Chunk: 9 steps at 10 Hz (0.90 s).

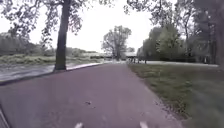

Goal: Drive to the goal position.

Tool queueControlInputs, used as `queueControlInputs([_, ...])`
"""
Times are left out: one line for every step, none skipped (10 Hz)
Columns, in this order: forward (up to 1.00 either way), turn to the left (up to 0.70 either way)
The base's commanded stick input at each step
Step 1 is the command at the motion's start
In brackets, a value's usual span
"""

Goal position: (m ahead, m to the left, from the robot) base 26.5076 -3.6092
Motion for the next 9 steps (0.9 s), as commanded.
queueControlInputs([0.7,0.0])
queueControlInputs([0.7,0.0])
queueControlInputs([0.7,0.0])
queueControlInputs([0.7,0.0])
queueControlInputs([0.7,0.0])
queueControlInputs([0.7,0.0])
queueControlInputs([0.7,0.0])
queueControlInputs([0.7,0.0])
queueControlInputs([0.7,0.0])
